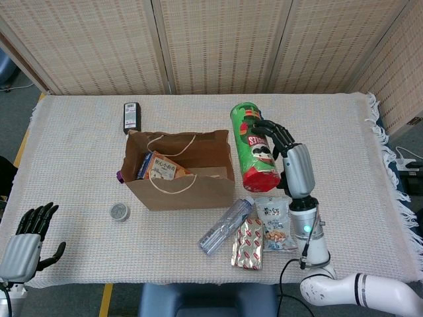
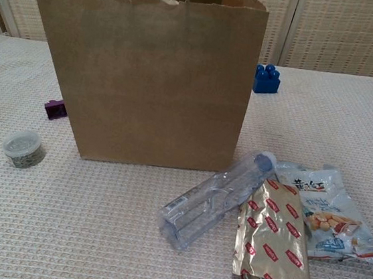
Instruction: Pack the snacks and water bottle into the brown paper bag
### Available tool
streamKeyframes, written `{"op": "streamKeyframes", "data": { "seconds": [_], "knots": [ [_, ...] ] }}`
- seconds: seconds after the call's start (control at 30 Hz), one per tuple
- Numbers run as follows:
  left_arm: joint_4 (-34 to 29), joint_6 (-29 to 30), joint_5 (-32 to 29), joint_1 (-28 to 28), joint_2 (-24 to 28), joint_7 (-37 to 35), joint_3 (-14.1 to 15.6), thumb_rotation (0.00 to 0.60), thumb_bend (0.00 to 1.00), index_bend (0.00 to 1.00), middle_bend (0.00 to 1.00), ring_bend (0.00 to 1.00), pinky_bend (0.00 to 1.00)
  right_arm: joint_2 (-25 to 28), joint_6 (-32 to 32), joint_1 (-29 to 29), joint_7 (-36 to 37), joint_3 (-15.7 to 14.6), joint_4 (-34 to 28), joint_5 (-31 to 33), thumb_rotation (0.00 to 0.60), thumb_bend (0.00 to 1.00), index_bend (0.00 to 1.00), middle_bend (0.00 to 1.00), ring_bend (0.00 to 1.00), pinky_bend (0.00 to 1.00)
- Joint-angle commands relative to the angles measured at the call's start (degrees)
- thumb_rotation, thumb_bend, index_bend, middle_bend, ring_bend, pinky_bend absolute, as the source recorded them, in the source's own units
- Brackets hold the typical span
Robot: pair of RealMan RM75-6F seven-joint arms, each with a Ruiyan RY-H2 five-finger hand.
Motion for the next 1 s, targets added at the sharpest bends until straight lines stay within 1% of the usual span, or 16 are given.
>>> {"op": "streamKeyframes", "data": {
  "seconds": [0.03,0.13,0.2,0.33,0.53,0.77,0.93,1.0],
  "knots": [
    [0.01,0.0,0.13,0.01,0.11,-0.22,0.07,0.6,0.36,0.0,0.0,0.0,0.03,-5.31,-1.7,2.02,-0.37,3.72,-5.64,6.17,0.6,0.37,0.72,0.61,0.66,0.68],
    [-0.09,0.11,0.35,0.03,0.2,-0.48,0.12,0.6,0.36,0.0,0.0,0.0,0.03,-8.65,-2.09,2.64,0.65,5.85,-8.69,10.89,0.6,0.37,0.71,0.61,0.66,0.68],
    [-0.12,0.19,0.48,0.06,0.28,-0.59,0.17,0.6,0.36,0.0,0.0,0.0,0.03,-10.22,-2.31,2.98,0.43,6.74,-9.62,13.2,0.6,0.37,0.71,0.61,0.66,0.68],
    [-0.14,0.23,0.4,0.09,0.41,-0.89,0.13,0.6,0.36,0.0,0.0,0.0,0.03,-11.87,-2.53,3.46,-0.5,7.64,-9.29,14.81,0.6,0.37,0.71,0.61,0.66,0.68],
    [-0.1,0.0,0.26,0.01,0.36,-0.77,0.09,0.6,0.36,0.0,0.0,0.0,0.03,-11.81,-3.49,3.01,-0.41,8.94,-10.29,16.6,0.6,0.37,0.7,0.61,0.66,0.68],
    [-0.19,0.02,0.4,0.05,0.17,-0.06,0.2,0.6,0.36,0.0,0.0,0.0,0.03,-11.43,-5.5,2.34,1.09,9.21,-12.45,18.04,0.6,0.37,0.69,0.61,0.66,0.69],
    [-0.15,-0.08,0.26,0.02,0.13,0.06,0.16,0.6,0.36,0.0,0.0,0.0,0.03,-11.93,-6.56,2.51,1.85,8.61,-13.25,16.69,0.6,0.37,0.69,0.61,0.66,0.69],
    [-0.15,-0.01,0.26,0.04,0.13,-0.01,0.12,0.6,0.36,0.0,0.0,0.0,0.03,-12.28,-6.67,2.45,1.93,8.6,-13.88,17.29,0.6,0.37,0.69,0.61,0.66,0.69]
  ]
}}
